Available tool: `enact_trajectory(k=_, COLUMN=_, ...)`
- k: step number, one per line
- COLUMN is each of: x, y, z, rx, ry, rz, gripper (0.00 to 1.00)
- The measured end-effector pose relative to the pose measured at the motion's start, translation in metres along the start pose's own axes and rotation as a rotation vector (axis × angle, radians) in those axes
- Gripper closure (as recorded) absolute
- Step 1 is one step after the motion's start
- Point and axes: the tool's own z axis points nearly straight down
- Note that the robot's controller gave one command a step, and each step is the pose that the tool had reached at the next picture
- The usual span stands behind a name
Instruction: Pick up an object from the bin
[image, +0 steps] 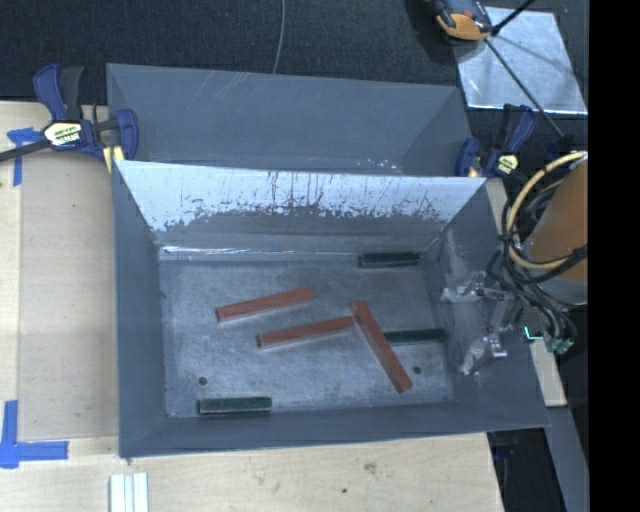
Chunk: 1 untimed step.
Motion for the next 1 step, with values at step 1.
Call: enact_trajectory(k=1, x=-0.0020, y=0.0005, z=-0.0042, rx=0.002, ry=-0.008, rz=-0.003, gripper=0.00)
